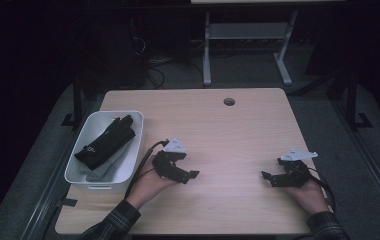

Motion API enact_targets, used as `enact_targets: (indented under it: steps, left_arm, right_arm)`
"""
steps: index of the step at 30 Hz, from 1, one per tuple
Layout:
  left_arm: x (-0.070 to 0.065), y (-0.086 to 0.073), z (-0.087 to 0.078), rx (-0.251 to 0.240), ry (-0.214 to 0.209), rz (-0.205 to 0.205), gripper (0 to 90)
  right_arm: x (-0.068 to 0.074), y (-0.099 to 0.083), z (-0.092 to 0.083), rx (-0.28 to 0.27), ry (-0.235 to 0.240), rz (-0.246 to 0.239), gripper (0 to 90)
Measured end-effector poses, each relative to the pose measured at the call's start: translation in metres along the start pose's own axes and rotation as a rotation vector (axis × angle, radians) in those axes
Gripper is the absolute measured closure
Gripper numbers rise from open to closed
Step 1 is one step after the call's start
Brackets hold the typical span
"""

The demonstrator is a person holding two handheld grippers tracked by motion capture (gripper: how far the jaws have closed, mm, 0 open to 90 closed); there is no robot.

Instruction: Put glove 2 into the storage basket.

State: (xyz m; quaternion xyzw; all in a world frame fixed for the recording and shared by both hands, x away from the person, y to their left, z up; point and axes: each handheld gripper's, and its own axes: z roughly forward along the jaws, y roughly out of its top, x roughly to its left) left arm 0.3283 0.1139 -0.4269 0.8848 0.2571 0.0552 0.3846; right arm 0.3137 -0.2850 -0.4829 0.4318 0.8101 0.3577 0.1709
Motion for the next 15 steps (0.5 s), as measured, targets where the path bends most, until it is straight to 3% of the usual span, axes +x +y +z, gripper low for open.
enact_targets:
  steps: [2, 6, 9, 15]
  left_arm:
    - [-0.002, -0.004, 0.008, 0.017, 0.003, 0.014, 17.6]
    - [-0.005, -0.011, 0.02, 0.036, -0.008, 0.005, 17.6]
    - [-0.005, -0.013, 0.024, 0.067, -0.013, 0.027, 17.6]
    - [-0.007, -0.017, 0.029, 0.064, -0.017, 0.016, 17.5]
  right_arm:
    - [0.0, 0.0, 0.0, 0.0, 0.0, 0.0, 15.4]
    - [0.0, 0.0, 0.0, -0.001, 0.001, -0.005, 15.4]
    - [0.0, 0.0, 0.0, 0.001, 0.001, -0.004, 15.4]
    - [0.0, 0.0, 0.0, 0.001, 0.001, -0.004, 15.4]
